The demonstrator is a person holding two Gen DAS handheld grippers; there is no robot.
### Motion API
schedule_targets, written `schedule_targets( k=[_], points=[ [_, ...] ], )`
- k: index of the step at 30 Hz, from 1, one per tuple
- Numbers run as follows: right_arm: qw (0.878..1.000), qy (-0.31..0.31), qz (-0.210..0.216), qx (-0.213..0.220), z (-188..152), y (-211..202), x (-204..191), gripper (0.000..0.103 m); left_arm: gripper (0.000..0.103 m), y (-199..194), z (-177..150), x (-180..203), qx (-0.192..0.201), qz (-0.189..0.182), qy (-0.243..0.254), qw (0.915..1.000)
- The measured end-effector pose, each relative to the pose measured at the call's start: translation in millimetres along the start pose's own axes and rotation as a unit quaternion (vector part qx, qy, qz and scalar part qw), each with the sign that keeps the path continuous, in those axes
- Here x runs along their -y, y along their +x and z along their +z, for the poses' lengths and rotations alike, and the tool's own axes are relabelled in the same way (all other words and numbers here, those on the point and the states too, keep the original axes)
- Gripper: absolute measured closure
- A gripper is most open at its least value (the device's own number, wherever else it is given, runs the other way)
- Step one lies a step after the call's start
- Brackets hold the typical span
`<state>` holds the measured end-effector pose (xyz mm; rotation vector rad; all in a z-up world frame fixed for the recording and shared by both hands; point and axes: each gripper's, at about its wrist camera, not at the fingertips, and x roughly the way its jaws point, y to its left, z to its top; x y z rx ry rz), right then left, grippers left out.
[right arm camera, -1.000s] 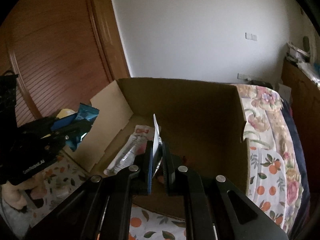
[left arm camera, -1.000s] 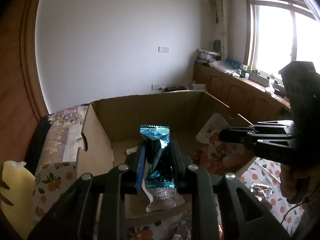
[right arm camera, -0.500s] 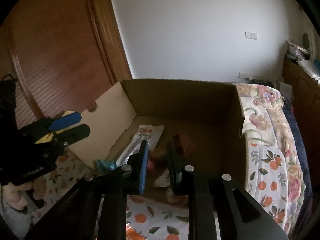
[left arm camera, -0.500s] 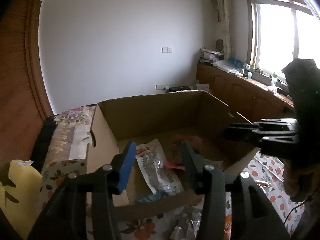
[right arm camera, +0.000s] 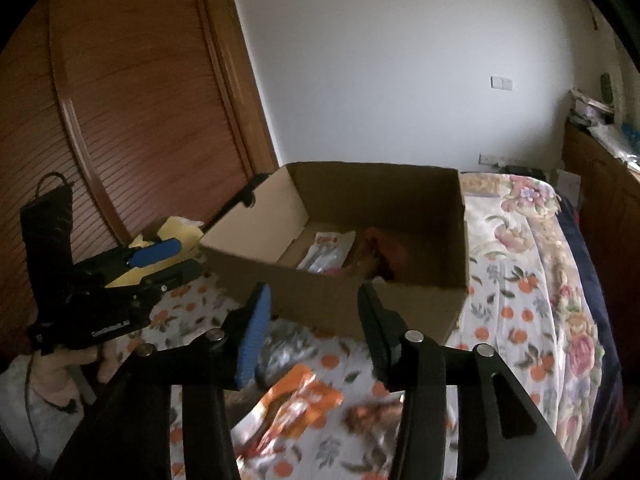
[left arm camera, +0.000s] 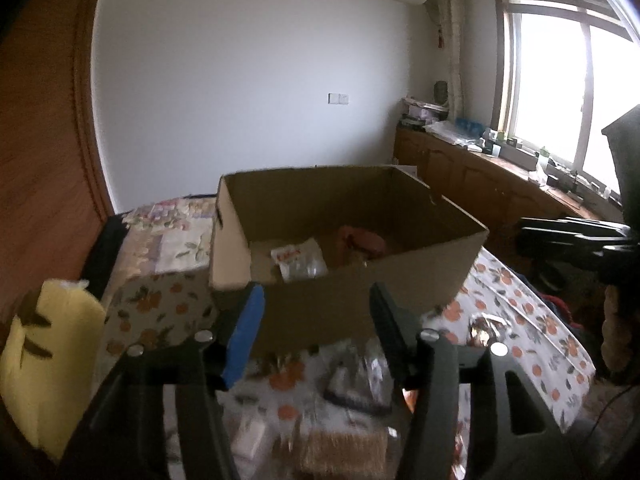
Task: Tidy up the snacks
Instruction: 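Move left tool to the clear grain bag while right tool approaches the orange chili bag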
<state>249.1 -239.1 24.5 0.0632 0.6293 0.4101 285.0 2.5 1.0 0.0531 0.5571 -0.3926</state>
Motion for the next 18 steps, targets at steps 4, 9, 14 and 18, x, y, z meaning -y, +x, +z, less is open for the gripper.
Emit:
schedule_targets(
  k=[4, 9, 14, 18],
  points=[
    [1.000, 0.010, 0.001, -0.009, -26.8, -6.6, -11.4, 0.051, 0.046, -19.6, -27.7, -2.4, -0.008, 0.002, -0.009, 0.9999],
    [1.000, 0.014, -0.004, -0.018, -56.9, -5.0, -25.9, 0.046, 0.046, -32.5, -53.2, -1.7, -0.019, 0.006, -0.013, 0.9997],
    [0.999, 0.028, 0.004, -0.032, -78.2, 6.2, -33.7, 0.045, 0.046, -38.4, -77.0, 0.2, -0.025, 0.007, -0.019, 0.9995],
    [0.999, 0.024, 0.002, -0.048, -92.1, 17.4, -40.3, 0.045, 0.046, -38.5, -90.4, -0.4, -0.029, 0.009, -0.027, 0.9992]
  ],
)
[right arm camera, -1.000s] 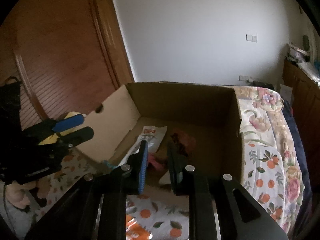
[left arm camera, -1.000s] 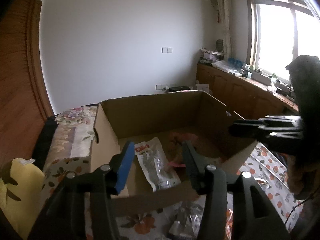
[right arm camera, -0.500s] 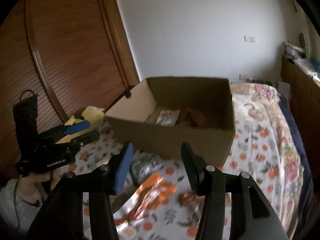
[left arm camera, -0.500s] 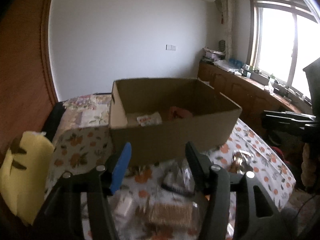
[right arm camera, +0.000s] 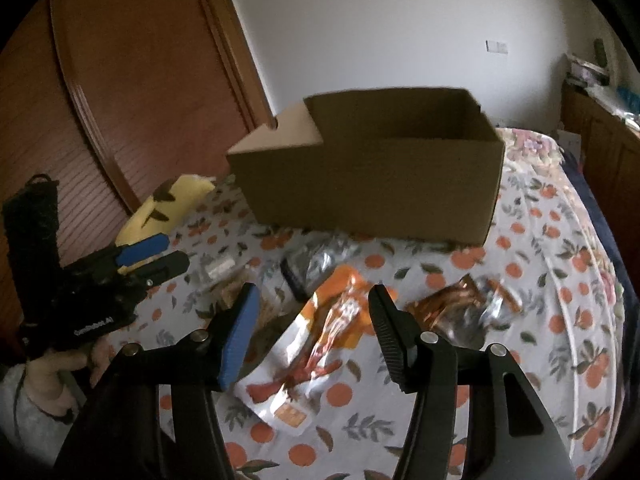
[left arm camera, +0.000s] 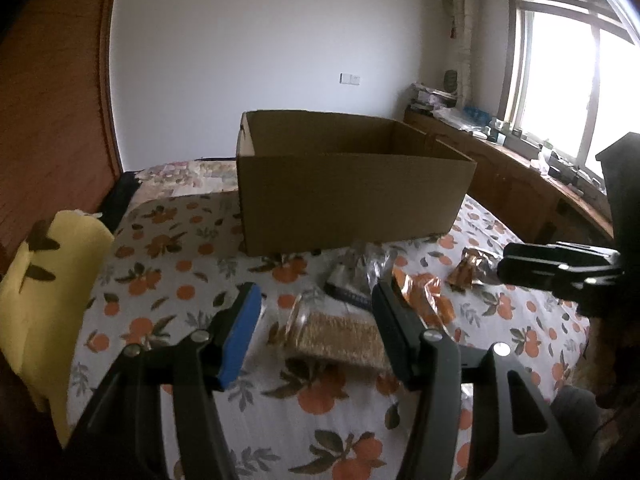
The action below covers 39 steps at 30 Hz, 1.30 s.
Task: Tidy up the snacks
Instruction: 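Move left tool to the clear grain bag while right tool approaches the orange chili bag, then close left tool on the grain bag while right tool closes on the orange chili bag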
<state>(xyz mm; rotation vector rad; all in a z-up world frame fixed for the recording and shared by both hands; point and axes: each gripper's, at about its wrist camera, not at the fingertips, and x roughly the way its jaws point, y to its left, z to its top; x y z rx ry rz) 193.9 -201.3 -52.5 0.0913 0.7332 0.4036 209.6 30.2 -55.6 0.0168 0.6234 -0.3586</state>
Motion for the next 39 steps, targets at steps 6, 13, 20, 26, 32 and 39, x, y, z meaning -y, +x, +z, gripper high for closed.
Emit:
schedule_targets(
  k=[6, 13, 20, 26, 32, 39],
  points=[
    [0.999, 0.023, 0.001, -0.023, -18.7, 22.7, 3.9, 0.044, 0.045, 5.2, -22.5, 3.6, -0.014, 0.005, -0.003, 0.9999],
    [0.997, 0.047, -0.010, -0.060, -32.3, 58.7, 7.4, 0.044, 0.045, 7.5, -38.0, 7.7, -0.022, 0.000, -0.014, 0.9997],
    [0.996, 0.020, -0.038, -0.076, -36.5, 71.1, 3.4, 0.047, 0.045, 21.7, -40.3, 11.7, -0.044, -0.015, -0.048, 0.9978],
    [0.996, 0.039, -0.010, -0.085, -39.7, 58.8, 24.2, 0.067, 0.045, 41.3, -34.5, 22.8, -0.070, -0.033, -0.082, 0.9936],
    [0.996, 0.045, 0.010, -0.081, -43.9, 56.1, 30.9, 0.067, 0.045, 57.5, -30.6, 29.1, -0.092, -0.002, -0.083, 0.9923],
    [0.997, 0.043, 0.015, -0.066, -46.1, 56.2, 30.9, 0.066, 0.045, 71.0, -27.9, 24.9, -0.109, -0.002, -0.098, 0.9892]
  ],
)
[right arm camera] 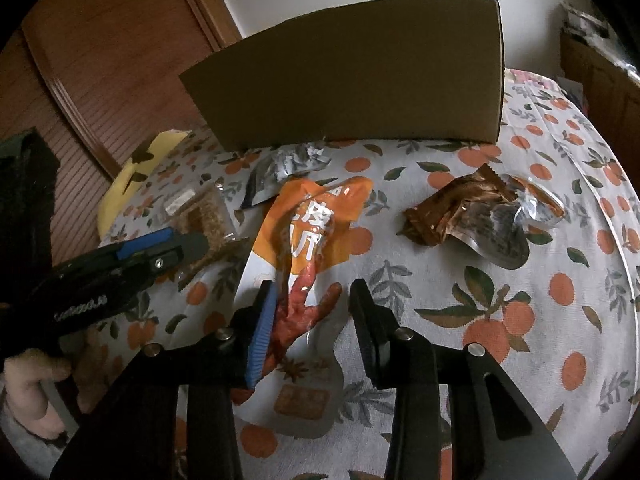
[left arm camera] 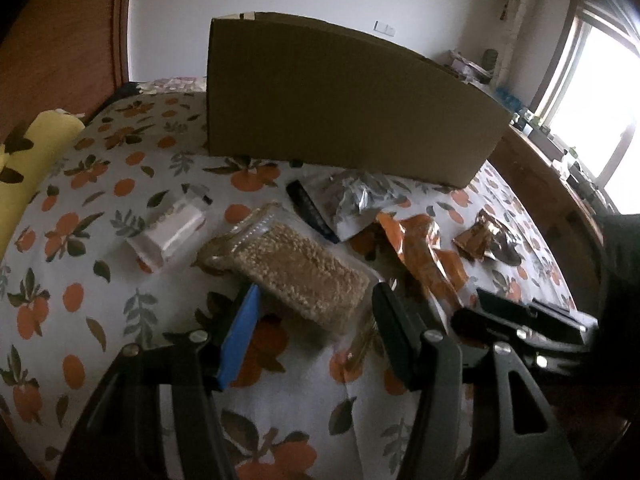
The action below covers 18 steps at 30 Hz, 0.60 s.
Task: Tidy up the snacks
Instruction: 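Close left tool on the grain bag while right tool closes on the orange chili bag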
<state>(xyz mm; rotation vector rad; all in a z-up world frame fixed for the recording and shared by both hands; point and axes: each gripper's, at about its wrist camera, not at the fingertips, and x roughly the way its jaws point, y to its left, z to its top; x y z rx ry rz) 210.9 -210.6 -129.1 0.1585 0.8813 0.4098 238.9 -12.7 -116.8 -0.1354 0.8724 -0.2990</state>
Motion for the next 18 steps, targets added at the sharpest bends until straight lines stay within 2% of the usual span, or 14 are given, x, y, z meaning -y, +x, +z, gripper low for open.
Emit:
schedule_targets(
  k=[6, 11, 15, 18],
  points=[
    [1.000, 0.010, 0.014, 0.004, -1.9, -2.7, 4.4, 0.066, 0.045, 7.9, 18.9, 8.2, 0.001, 0.001, -0.002, 1.0000],
    [1.000, 0.010, 0.015, 0.008, -3.7, -5.6, 4.2, 0.066, 0.043, 20.5, 26.4, 13.8, -0.010, 0.025, 0.001, 0.9996],
    [1.000, 0.014, 0.020, 0.009, -4.2, -7.1, 4.8, 0.066, 0.039, 30.3, 25.2, 22.4, -0.016, 0.051, 0.023, 0.9983],
    [1.000, 0.015, 0.020, 0.010, -4.6, -8.3, 4.4, 0.066, 0.038, 40.7, 22.6, 23.3, -0.032, 0.052, 0.025, 0.9978]
  ],
)
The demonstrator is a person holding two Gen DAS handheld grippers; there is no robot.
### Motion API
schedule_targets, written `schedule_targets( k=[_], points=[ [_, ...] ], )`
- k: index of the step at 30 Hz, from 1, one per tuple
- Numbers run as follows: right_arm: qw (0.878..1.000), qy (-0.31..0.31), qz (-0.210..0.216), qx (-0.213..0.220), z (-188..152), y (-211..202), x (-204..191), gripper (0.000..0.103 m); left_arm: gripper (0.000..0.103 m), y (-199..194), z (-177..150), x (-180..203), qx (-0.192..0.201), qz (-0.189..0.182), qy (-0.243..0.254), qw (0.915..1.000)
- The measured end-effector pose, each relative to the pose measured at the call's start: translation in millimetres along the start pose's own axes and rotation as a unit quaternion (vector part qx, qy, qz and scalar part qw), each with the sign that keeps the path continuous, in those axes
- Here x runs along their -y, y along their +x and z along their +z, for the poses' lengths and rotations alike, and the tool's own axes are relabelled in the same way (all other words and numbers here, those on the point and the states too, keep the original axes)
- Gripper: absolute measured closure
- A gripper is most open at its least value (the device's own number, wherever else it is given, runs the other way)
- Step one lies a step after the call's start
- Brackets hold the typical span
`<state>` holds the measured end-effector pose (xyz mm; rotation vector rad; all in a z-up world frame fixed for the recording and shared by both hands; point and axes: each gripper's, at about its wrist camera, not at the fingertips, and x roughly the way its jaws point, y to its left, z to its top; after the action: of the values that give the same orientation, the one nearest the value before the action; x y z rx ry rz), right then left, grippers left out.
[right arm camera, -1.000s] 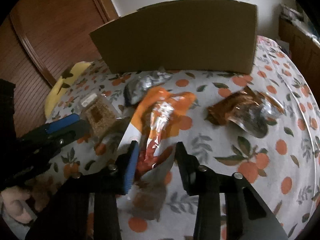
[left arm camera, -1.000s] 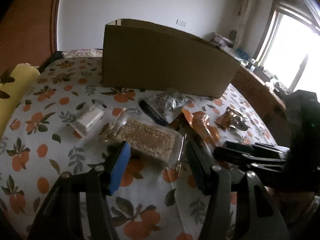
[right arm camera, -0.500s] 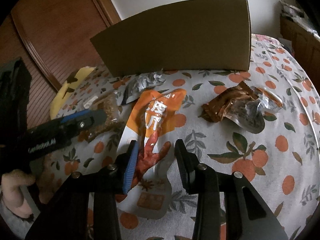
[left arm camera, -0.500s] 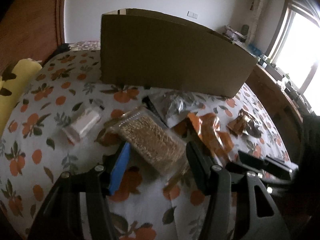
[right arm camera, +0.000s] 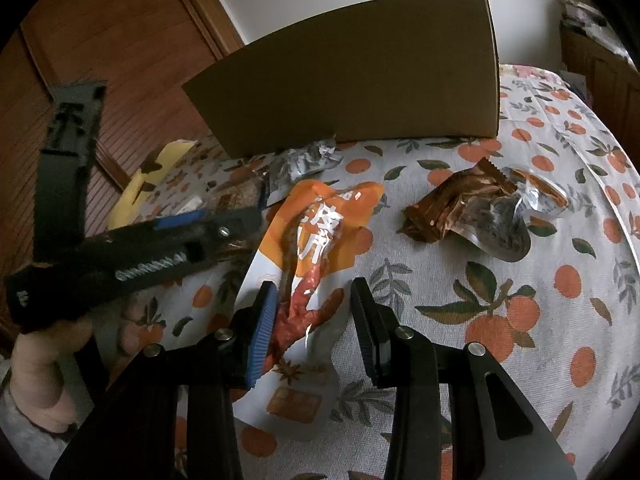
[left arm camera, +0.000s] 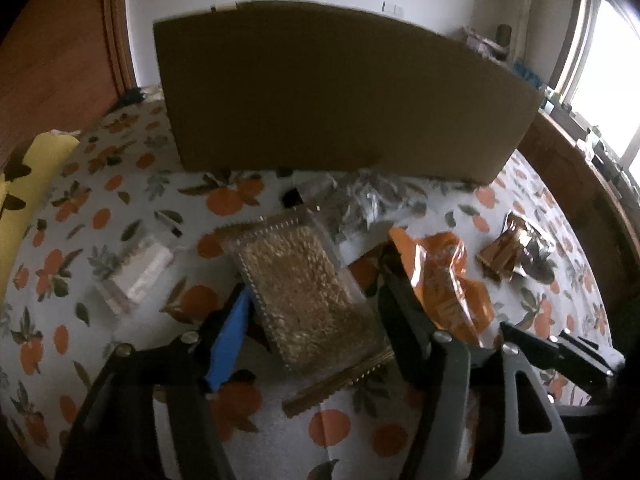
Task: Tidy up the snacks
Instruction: 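Close left tool on the grain bag while right tool closes on the orange chili bag, then lift the grain bag with left tool while right tool carries the chili bag over the box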
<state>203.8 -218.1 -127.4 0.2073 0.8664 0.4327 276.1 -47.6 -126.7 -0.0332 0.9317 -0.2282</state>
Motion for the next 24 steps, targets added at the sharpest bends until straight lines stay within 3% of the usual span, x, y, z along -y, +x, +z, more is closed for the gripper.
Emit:
schedule_targets(
  k=[9, 11, 13, 15, 19, 24],
  points=[
    [1.000, -0.007, -0.010, 0.000, 0.8, -0.2, -2.0, 0.065, 0.038, 6.8, 0.3, 9.6, 0.001, 0.037, 0.043, 0.9984],
    [1.000, -0.014, -0.016, -0.003, 1.6, 0.3, -4.8, 0.063, 0.040, 4.5, -1.7, 7.5, 0.008, 0.028, 0.040, 0.9988],
    [0.999, -0.022, -0.023, -0.008, 2.6, 0.8, -7.6, 0.062, 0.052, -0.1, -3.0, -0.9, 0.016, 0.009, 0.023, 0.9996],
    [0.999, -0.024, -0.027, -0.011, 4.4, 2.1, -9.0, 0.061, 0.058, -2.9, -4.7, -5.5, 0.018, -0.002, 0.019, 0.9997],
    [0.999, -0.028, -0.037, -0.020, 11.0, 5.7, -10.8, 0.056, 0.060, -13.1, -14.2, -15.0, 0.018, -0.041, 0.018, 0.9988],
    [0.998, -0.027, -0.040, -0.032, 21.1, 14.9, -12.6, 0.053, 0.060, -20.3, -22.5, -24.0, 0.028, -0.063, 0.014, 0.9975]
  ],
)
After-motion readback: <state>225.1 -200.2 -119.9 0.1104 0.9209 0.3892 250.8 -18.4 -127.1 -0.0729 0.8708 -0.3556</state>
